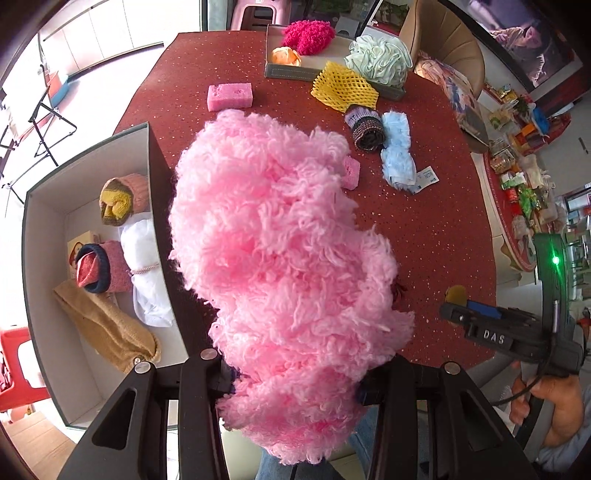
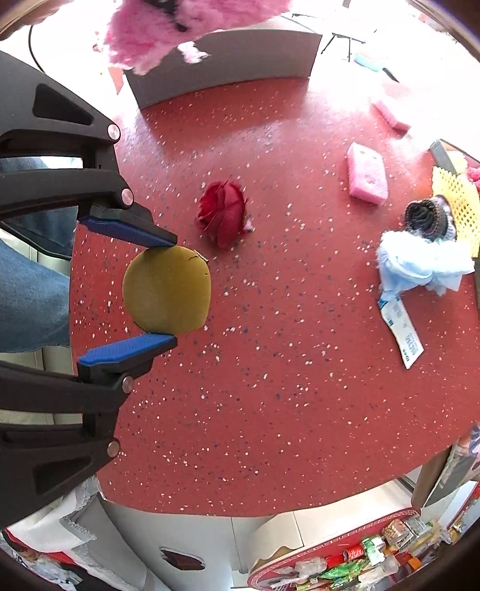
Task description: Organize soft objects
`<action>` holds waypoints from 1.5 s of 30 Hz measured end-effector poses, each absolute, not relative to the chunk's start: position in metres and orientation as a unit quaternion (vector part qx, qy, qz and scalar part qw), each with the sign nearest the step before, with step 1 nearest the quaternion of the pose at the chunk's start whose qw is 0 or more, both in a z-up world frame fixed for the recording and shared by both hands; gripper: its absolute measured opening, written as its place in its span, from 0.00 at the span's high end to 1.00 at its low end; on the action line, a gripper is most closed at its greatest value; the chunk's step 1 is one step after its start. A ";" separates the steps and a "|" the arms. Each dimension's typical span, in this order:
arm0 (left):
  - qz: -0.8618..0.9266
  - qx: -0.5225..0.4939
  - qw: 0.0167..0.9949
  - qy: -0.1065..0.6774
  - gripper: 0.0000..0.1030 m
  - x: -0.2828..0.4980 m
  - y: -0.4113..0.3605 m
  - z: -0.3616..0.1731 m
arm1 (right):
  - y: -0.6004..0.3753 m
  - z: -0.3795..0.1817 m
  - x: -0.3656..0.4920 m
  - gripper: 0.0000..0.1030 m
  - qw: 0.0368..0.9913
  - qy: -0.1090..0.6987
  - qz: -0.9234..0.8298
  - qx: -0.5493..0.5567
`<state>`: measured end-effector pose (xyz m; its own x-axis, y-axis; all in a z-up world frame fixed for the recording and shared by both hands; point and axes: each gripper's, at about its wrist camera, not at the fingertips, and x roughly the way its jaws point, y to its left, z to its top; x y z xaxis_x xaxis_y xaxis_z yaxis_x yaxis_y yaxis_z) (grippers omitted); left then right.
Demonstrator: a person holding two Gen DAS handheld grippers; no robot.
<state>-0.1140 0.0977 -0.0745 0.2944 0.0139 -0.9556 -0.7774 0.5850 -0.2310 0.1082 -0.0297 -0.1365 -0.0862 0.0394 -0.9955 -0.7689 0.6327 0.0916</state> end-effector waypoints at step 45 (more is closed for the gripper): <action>0.489 -0.444 0.626 0.414 0.57 -0.315 0.131 -0.073 | 0.152 -0.071 -0.096 0.50 0.505 0.508 0.548 -0.433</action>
<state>-0.3155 0.1309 -0.0725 0.1789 0.2459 -0.9526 -0.9803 0.1267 -0.1514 -0.0958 0.1518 -0.0712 -0.1167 0.1138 -0.9866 -0.9924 0.0250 0.1202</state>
